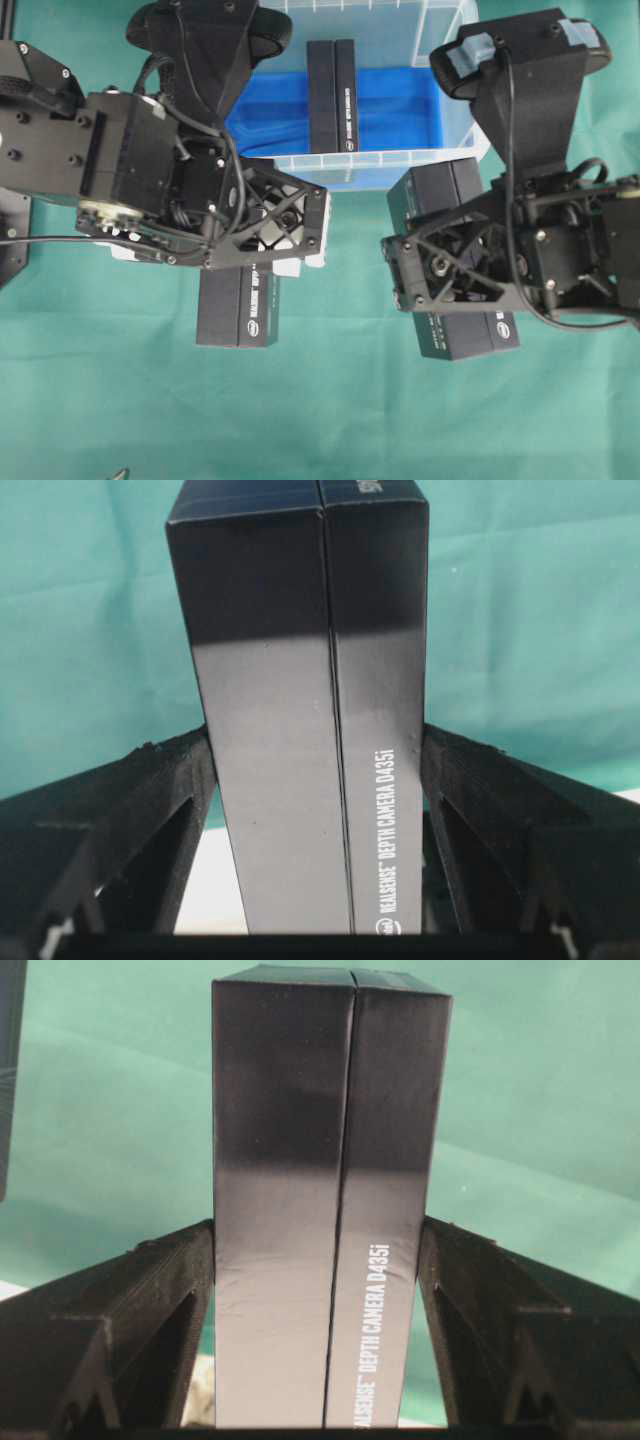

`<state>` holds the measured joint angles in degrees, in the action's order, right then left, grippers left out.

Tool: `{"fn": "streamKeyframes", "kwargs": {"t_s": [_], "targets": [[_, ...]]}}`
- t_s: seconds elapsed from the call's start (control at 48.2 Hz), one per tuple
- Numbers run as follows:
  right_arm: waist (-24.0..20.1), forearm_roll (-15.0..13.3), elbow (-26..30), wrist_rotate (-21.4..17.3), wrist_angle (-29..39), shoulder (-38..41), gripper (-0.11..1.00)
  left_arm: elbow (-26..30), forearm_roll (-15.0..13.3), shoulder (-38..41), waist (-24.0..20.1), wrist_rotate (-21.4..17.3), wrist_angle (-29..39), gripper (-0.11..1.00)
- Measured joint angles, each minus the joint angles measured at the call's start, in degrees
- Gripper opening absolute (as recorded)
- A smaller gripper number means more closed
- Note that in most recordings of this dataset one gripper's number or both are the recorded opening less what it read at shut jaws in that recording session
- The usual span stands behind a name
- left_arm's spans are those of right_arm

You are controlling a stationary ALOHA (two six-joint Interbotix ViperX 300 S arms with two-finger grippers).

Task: Take the box out of the case with both arms.
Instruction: 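Carry both boxes forward over the table in front of the bin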

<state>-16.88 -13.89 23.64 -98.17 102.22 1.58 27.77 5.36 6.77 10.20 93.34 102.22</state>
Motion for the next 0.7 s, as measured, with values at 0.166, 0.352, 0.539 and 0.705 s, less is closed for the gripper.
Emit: {"fn": "streamKeyframes", "kwargs": {"t_s": [0.166,0.352,0.539,0.705], "targets": [[0.0,0.0,-0.09,0.0,0.0,0.0,0.65,0.0,0.0,0.0,0.0,0.0,0.0,0.63],[0.0,0.0,0.0,0.0,0.09,0.0,0.65,0.0,0.0,0.09,0.0,0.09,0.0,0.63],[0.0,0.0,0.0,0.09,0.53,0.0,0.65,-0.09,0.0,0.0,0.09,0.09,-0.09,0.63],[-0.09,0.0,0.0,0.09,0.53,0.0,0.65,0.0,0.0,0.0,0.0,0.09,-0.09,0.63]]}}
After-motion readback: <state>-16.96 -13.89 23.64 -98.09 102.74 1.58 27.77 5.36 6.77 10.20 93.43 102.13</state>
